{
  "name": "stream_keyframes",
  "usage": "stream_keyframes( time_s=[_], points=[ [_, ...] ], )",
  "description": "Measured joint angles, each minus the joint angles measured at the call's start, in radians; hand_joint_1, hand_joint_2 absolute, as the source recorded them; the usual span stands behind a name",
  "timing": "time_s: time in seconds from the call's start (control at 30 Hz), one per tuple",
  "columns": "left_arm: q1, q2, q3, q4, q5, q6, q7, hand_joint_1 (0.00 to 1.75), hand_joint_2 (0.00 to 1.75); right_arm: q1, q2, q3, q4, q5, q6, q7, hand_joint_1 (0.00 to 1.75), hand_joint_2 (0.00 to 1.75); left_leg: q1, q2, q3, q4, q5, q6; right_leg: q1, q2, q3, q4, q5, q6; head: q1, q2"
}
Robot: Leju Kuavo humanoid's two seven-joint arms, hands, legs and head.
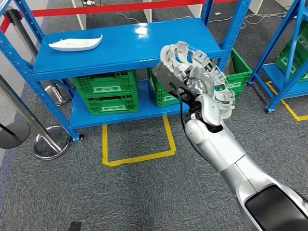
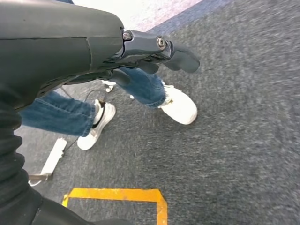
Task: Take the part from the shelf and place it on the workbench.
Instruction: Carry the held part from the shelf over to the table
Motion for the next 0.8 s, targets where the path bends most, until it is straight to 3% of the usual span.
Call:
stream_keyframes(
  time_s=[0.07,0.17,0.2,0.23,0.27,0.33,0.4,0.5,0.57,0.67,0.7,0.73,0.77,0.8],
  points=[
    [0.000,0.001,0.000,0.000,-0.002,-0.006,0.001,0.00,1.75,-0.007,-0.002,-0.022,-0.003,-0.013,-0.005,0.000,1.75,1.75,0.005,0.006,0.002,-0.012,0.003,0.012,0.001,0.002,-0.027,0.044,-0.031,0.009,0.004,0.000],
    [-0.001,0.001,0.000,0.001,-0.006,-0.016,0.002,0.00,1.75,-0.015,-0.011,-0.047,-0.005,-0.022,-0.005,0.000,1.75,1.75,0.007,0.015,0.001,-0.016,0.005,0.020,-0.004,0.003,-0.126,0.233,-0.106,0.020,0.009,0.000],
    [-0.001,0.001,0.000,0.002,-0.007,-0.019,0.001,0.00,1.75,-0.015,-0.017,-0.053,-0.006,-0.022,-0.007,0.000,1.75,1.75,0.007,0.017,0.001,-0.015,0.005,0.020,-0.005,0.003,-0.151,0.277,-0.111,0.024,0.009,0.000],
    [-0.001,0.000,0.000,0.003,-0.008,-0.021,0.000,0.00,1.75,-0.015,-0.022,-0.060,-0.006,-0.022,-0.009,0.000,1.75,1.75,0.008,0.020,0.001,-0.014,0.004,0.020,-0.007,0.002,-0.160,0.285,-0.098,0.027,0.009,0.000],
    [-0.001,0.000,-0.001,0.003,-0.010,-0.023,-0.002,0.00,1.75,-0.014,-0.029,-0.068,-0.008,-0.022,-0.012,0.000,1.75,1.75,0.008,0.021,0.001,-0.013,0.003,0.020,-0.010,0.000,-0.149,0.251,-0.066,0.028,0.009,0.000],
    [-0.001,0.000,-0.002,0.004,-0.015,-0.028,-0.008,0.00,1.75,-0.016,-0.041,-0.084,-0.015,-0.022,-0.015,0.000,1.75,1.75,0.008,0.025,0.001,-0.005,-0.001,0.014,-0.011,-0.024,-0.095,0.123,0.007,0.030,0.009,0.000],
    [0.001,0.001,-0.003,0.004,-0.017,-0.032,-0.014,0.00,1.75,-0.022,-0.051,-0.095,-0.022,-0.020,-0.018,0.000,1.75,1.75,0.002,0.030,-0.007,0.008,-0.005,0.005,-0.007,-0.048,-0.057,0.037,0.031,0.024,0.010,0.000],
    [0.003,0.001,-0.002,0.005,-0.014,-0.037,-0.019,0.00,1.75,-0.026,-0.069,-0.112,-0.030,-0.019,-0.019,0.000,1.75,1.75,-0.002,0.047,-0.014,0.017,-0.007,-0.005,-0.005,-0.037,-0.058,0.028,0.032,0.006,0.008,0.000],
    [0.004,0.002,-0.002,0.005,-0.010,-0.043,-0.020,0.00,1.75,-0.027,-0.084,-0.128,-0.035,-0.020,-0.020,0.000,1.75,1.75,0.001,0.040,-0.027,0.052,-0.038,-0.012,-0.008,-0.023,-0.061,0.027,0.038,-0.006,0.008,0.000],
    [0.005,0.002,-0.002,0.006,-0.007,-0.047,-0.020,0.00,1.75,-0.023,-0.096,-0.143,-0.037,-0.020,-0.024,0.000,1.75,1.75,0.003,0.019,-0.097,0.234,-0.133,-0.019,-0.008,0.002,-0.063,0.026,0.043,-0.018,0.007,0.000],
    [0.005,0.002,-0.002,0.006,-0.007,-0.047,-0.020,0.00,1.75,-0.020,-0.100,-0.146,-0.037,-0.020,-0.026,0.000,1.75,1.75,0.003,0.017,-0.117,0.286,-0.149,-0.018,-0.006,0.012,-0.064,0.026,0.044,-0.019,0.007,0.000],
    [0.005,0.002,-0.002,0.006,-0.006,-0.047,-0.020,0.00,1.75,-0.017,-0.103,-0.149,-0.037,-0.020,-0.029,0.000,1.75,1.75,0.003,0.016,-0.123,0.305,-0.148,-0.015,-0.005,0.021,-0.064,0.026,0.045,-0.020,0.007,0.000],
    [0.006,0.002,-0.002,0.006,-0.006,-0.047,-0.020,0.00,1.75,-0.014,-0.107,-0.152,-0.038,-0.019,-0.032,0.000,1.75,1.75,0.003,0.013,-0.110,0.284,-0.127,-0.011,-0.003,0.031,-0.064,0.026,0.046,-0.021,0.007,0.000],
    [0.006,0.002,-0.002,0.006,-0.005,-0.047,-0.020,0.00,1.75,-0.011,-0.109,-0.154,-0.039,-0.019,-0.036,0.000,1.75,1.75,0.002,0.007,-0.082,0.227,-0.093,-0.004,-0.001,0.041,-0.063,0.026,0.047,-0.021,0.007,0.000]
  ],
)
